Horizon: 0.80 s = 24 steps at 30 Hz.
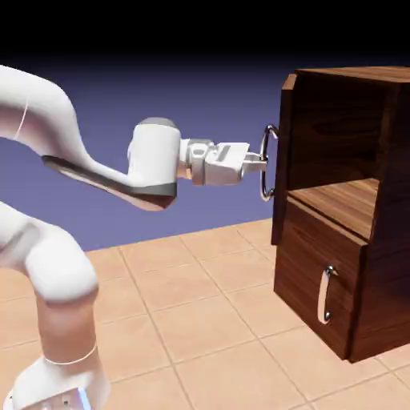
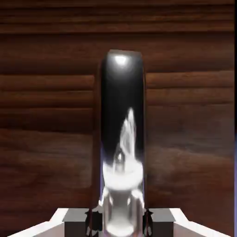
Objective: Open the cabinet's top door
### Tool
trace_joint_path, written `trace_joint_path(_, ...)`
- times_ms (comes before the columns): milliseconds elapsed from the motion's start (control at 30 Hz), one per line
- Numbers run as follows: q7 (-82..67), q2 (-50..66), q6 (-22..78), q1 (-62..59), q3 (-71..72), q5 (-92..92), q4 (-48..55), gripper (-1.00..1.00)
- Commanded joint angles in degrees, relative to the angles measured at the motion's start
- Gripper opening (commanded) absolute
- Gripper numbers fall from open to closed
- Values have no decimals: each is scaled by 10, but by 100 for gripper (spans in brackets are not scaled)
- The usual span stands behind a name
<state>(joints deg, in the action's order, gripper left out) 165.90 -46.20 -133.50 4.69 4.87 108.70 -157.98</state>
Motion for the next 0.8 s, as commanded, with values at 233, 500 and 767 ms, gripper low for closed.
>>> trace_joint_path(233, -28, -35, -5, -110, 151, -144, -5, -100)
trace_joint_path(500, -84, -20, 174, -88, 280, -339, 27, -100)
trace_joint_path(767, -90, 58, 373, -131, 430, -474, 131, -100)
